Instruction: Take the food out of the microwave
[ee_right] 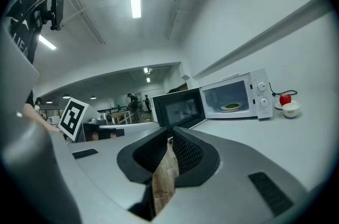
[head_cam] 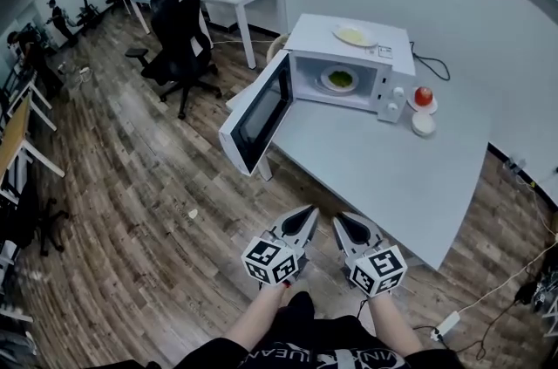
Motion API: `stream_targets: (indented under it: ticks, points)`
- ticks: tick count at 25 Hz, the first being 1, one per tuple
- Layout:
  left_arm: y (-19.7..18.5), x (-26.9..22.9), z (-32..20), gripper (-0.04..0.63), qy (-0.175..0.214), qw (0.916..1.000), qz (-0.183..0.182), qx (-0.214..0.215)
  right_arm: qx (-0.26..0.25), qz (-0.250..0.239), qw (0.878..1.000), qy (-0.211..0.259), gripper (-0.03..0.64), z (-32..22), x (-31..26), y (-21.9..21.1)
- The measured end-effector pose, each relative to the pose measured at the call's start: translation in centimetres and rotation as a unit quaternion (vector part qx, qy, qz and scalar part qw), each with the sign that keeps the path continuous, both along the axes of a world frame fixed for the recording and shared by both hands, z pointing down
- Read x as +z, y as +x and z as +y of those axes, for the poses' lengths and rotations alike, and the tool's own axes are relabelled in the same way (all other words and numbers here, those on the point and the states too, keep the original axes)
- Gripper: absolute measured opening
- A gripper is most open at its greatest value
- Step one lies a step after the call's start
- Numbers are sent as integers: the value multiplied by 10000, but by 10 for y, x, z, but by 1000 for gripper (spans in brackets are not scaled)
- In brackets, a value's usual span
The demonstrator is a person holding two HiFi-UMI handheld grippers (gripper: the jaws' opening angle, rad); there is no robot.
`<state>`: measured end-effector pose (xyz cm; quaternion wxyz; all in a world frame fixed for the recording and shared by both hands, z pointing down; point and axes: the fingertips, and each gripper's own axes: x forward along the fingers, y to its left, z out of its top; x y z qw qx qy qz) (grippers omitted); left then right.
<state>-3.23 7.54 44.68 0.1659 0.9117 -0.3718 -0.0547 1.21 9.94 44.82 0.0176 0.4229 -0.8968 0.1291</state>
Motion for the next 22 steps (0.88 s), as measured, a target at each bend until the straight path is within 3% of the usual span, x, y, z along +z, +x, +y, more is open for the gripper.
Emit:
stream_targets:
  ticks: [13,22]
  points:
    - [5,8,-79,9,-13,9993,6,381,273,12,9995,-156,49,-81,16,-3]
    - [15,16,-149,9,-11,9992,-149,363,-85,31,9998,-156,49,-156,25,-10]
